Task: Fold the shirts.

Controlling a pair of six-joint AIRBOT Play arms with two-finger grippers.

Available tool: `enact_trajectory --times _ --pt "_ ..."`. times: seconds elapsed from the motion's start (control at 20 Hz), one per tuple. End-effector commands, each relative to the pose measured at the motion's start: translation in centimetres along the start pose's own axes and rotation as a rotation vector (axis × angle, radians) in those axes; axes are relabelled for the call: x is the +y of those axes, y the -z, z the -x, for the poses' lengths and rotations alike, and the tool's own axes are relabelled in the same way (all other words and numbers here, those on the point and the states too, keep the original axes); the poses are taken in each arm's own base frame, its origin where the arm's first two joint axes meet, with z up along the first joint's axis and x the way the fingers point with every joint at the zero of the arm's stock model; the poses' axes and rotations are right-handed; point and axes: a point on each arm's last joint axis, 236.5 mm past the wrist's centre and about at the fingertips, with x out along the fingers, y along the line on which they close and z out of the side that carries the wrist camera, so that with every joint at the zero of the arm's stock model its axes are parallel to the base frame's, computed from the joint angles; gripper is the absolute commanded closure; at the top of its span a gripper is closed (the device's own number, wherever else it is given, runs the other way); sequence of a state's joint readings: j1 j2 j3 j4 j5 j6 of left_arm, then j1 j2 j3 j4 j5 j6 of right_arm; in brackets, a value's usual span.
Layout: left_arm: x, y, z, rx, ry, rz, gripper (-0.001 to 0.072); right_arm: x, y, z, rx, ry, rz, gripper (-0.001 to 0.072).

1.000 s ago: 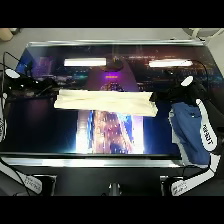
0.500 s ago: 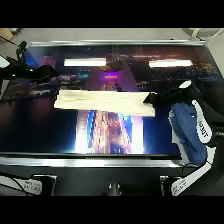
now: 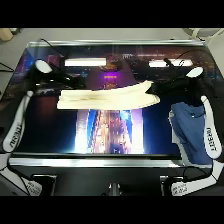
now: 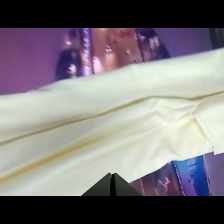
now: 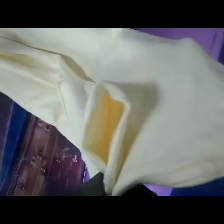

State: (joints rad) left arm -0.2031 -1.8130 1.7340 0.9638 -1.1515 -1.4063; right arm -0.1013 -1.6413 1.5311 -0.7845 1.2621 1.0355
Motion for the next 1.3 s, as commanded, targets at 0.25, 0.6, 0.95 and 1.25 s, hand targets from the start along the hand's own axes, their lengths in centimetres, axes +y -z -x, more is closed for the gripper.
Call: enact_trajectory --times 0.25,0.6,0.95,1.25 --pt "-13.8 8.6 -15.6 0.185 0.279 0.075 0.0681 9.0 3.7 11.4 0.053 0.092 0.167 0.0693" --pt "-24.0 14.2 -19.3 0.233 0.459 0.095 0.0683 11.4 5.6 15.1 0.043 0.157 0.193 0.0693" --pt "-10.1 -2.0 -3.1 -0.154 0.102 0.004 0.0685 10.9 2.4 9.1 0.022 0.090 0.201 0.0694" --pt "3.0 -6.6 22.7 -0.494 -0.340 0.017 0.0684 17.2 0.2 -5.6 0.002 -0.154 0.200 0.0692"
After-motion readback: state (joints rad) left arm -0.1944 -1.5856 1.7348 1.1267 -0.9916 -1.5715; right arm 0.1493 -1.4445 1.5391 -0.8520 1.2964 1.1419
